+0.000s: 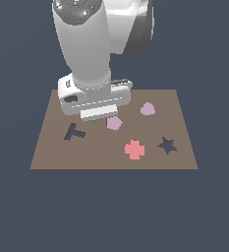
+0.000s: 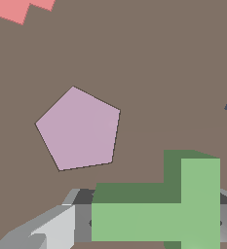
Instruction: Insert a designated object into the corresponding slot on a board.
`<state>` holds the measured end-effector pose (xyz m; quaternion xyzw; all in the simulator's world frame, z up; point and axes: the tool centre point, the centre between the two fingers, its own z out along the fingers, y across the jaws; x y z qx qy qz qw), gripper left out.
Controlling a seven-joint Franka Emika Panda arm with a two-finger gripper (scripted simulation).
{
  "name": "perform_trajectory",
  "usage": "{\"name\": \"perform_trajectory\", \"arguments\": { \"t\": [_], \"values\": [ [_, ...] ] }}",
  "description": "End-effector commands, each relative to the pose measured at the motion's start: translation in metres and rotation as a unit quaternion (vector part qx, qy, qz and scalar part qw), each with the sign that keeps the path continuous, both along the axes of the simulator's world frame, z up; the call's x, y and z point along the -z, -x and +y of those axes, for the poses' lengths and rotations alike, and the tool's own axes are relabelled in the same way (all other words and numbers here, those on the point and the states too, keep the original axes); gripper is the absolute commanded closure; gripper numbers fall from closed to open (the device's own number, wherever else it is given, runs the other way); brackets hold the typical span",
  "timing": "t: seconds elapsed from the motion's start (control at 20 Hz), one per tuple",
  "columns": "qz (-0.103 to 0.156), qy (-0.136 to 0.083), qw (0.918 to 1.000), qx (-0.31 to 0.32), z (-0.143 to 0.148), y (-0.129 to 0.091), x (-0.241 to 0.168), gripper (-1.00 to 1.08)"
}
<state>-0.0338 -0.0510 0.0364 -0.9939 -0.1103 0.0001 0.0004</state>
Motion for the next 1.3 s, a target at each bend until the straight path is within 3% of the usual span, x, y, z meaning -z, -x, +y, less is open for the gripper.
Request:
{"name": "perform_trajectory", "arguments": {
  "t": [0.0,0.3,0.6,0.9,1.25],
  "values": [
    [0.000,0.000,0.9990,0.044,-0.010,-0.015,-0.001,1.08],
    [0.000,0.000,0.9901,0.140,-0.038,-0.045,-0.003,1.08],
    [0.000,0.000,0.9789,0.204,-0.060,-0.062,-0.004,1.08],
    [0.000,0.000,0.9721,0.235,-0.072,-0.068,-0.005,1.08],
    [0.000,0.000,0.9719,0.236,-0.072,-0.068,0.002,1.08]
  ]
}}
